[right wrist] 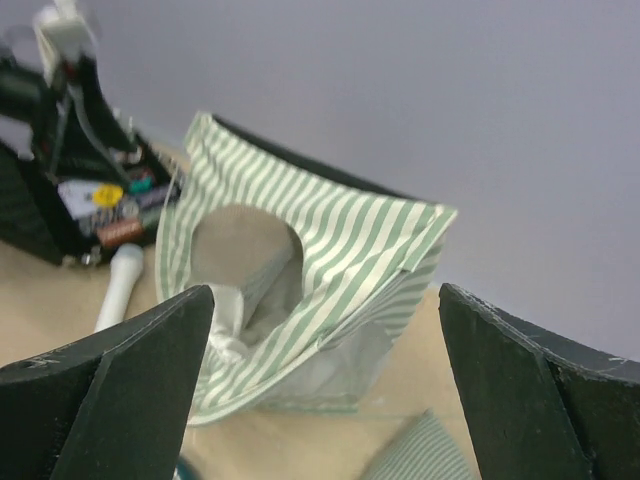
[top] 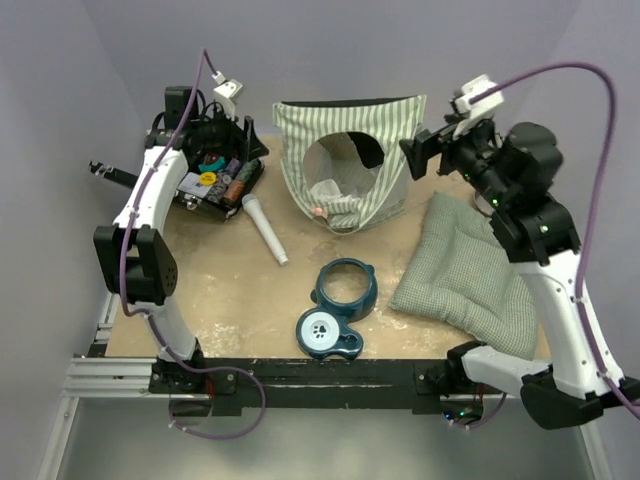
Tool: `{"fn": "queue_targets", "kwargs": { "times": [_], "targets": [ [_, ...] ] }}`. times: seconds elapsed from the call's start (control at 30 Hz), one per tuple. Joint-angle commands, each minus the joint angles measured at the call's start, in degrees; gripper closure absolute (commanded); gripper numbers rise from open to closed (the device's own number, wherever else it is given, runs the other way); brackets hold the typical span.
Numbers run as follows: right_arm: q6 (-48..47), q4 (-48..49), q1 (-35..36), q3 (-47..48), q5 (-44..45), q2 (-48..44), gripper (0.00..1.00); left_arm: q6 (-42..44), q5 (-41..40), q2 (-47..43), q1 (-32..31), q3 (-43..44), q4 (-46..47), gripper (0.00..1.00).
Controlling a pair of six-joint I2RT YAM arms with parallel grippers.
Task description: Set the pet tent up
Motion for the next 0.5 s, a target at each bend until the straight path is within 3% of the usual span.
{"fn": "queue_targets", "kwargs": {
  "times": [0.0, 0.13, 0.27, 0.37, 0.47],
  "targets": [
    [1.63, -2.75, -0.98, -5.76, -5.75, 1.60, 0.02, 5.73, 3.66, -9.82, -0.38, 3.56, -5.08, 0.15],
    [0.50, 2.34, -1.33, -6.22, -6.37, 2.47, 0.02, 6.79, 5.85, -16.32, -0.38, -0.65, -5.01, 0.16],
    [-0.74, 6.13, -2.47, -0.78, -3.13, 7.83, 0.02, 6.81, 5.69, -22.83, -1.08, -6.27, -0.10, 0.17],
    [-0.04, 9.64, -4.66, 3.35, -1.54, 13.10, 0.02, 6.18, 5.60, -24.16, -1.69, -6.29, 0.62, 0.18],
    [1.02, 9.92, -6.69, 6.96, -6.70, 18.90, 0.06, 5.48, 5.42, -24.16, -2.13, -4.80, 0.27, 0.19]
  ]
}}
